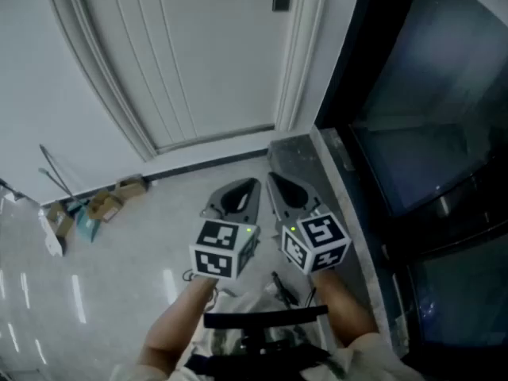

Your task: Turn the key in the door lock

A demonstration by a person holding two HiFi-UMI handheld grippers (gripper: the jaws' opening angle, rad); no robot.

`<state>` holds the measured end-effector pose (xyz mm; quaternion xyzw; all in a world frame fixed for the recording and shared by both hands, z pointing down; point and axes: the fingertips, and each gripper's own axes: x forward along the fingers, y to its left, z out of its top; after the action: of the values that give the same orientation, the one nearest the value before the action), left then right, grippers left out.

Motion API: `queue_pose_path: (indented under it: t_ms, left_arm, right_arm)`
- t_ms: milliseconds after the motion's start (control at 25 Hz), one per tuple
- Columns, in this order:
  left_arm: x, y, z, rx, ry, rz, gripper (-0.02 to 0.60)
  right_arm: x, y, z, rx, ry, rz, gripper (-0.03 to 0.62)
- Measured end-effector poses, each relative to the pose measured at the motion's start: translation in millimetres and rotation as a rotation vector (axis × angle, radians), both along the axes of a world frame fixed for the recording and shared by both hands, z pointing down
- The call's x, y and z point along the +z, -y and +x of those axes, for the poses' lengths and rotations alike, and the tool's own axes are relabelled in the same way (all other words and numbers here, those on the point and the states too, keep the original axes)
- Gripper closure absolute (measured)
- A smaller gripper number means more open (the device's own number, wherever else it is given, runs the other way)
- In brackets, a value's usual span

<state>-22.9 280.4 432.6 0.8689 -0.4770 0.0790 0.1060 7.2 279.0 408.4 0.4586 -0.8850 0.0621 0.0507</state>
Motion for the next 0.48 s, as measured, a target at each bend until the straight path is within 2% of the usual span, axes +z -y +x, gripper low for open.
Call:
queue_pose_path:
  t_ms: [480]
  left_arm:
    - [-3.5, -1.3, 0.2, -0.006, 0.006, -0.006, 0.561]
  right_arm:
    - [-2.6, -3.7, -3.6, -0.004, -0.009, 0.006, 0.582]
